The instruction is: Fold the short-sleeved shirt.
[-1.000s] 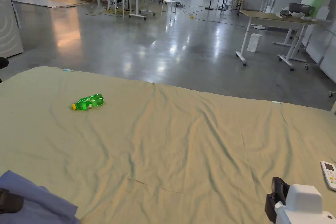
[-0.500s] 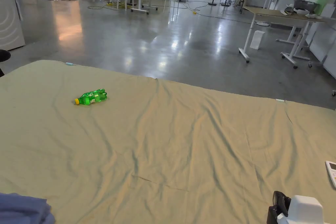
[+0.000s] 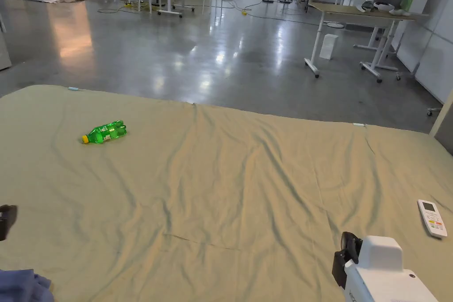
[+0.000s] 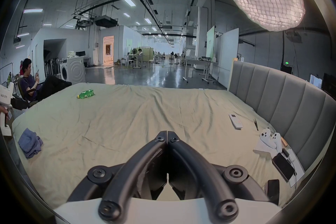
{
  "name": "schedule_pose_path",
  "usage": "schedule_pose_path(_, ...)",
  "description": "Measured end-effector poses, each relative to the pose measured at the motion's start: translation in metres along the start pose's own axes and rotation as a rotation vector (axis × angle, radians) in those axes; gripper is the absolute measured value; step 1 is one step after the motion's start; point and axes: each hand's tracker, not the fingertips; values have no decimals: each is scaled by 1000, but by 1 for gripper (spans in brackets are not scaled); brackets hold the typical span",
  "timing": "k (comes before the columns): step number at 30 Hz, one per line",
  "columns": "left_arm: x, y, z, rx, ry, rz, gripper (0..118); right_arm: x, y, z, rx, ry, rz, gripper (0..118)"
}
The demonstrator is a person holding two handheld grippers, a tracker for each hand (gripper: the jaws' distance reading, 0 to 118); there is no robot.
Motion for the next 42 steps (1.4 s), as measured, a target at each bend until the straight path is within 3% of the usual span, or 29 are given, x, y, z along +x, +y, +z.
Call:
schedule_pose_path(10, 164, 9, 53, 250, -94, -92, 61, -17, 16, -1, 85, 6, 3, 0)
schedule_pose_path(11, 173, 8, 55, 239, -117, -50, 57, -18, 16, -1, 86, 6, -1, 0)
schedule_pose_path(14, 198, 8, 60, 274, -129, -58, 19, -17, 11, -2, 98, 1, -4, 0)
schedule_pose_path(18, 217, 5, 62, 261, -159, -1, 5, -16, 9, 2, 105, -3, -12, 0)
schedule_pose_path(26, 227, 2, 61, 247, -175, 72, 1, -15, 7, 6, 126, -20, -30, 0)
schedule_pose_path(42, 233, 11, 73, 287, -160, -10, 0, -18, 4, 5, 122, -15, -39, 0)
